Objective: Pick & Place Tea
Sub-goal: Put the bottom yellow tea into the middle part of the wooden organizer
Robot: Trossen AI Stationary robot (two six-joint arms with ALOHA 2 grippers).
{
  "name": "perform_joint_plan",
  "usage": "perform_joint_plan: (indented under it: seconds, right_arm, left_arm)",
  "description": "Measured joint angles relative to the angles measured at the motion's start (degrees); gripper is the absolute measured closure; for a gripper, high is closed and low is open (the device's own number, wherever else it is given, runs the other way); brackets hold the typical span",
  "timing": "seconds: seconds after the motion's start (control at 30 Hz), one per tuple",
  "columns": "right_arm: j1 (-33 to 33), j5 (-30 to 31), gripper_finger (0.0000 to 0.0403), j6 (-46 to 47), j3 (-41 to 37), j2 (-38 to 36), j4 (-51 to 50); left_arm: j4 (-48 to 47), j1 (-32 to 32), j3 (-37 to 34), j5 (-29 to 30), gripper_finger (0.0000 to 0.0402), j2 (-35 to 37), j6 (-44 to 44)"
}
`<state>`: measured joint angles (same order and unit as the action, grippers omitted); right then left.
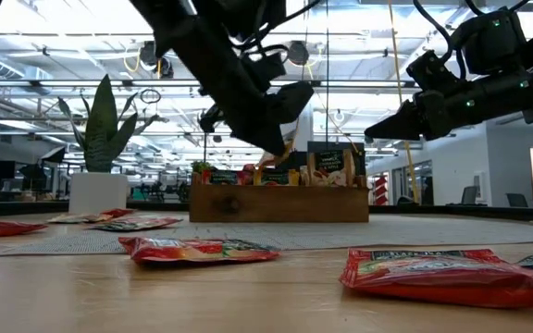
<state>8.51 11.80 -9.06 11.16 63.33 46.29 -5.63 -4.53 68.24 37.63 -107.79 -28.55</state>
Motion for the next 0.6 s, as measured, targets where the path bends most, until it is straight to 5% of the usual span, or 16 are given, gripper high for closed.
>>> perform_joint_plan:
  seconds: [0.6]
  right_arm:
    - [0.00,0.08,0.0403,0.34,0.00,0.00,0.02]
  left_arm:
    - [7.51,1.08,-3.42,-1.74,0.0398,-2.19,-1.51]
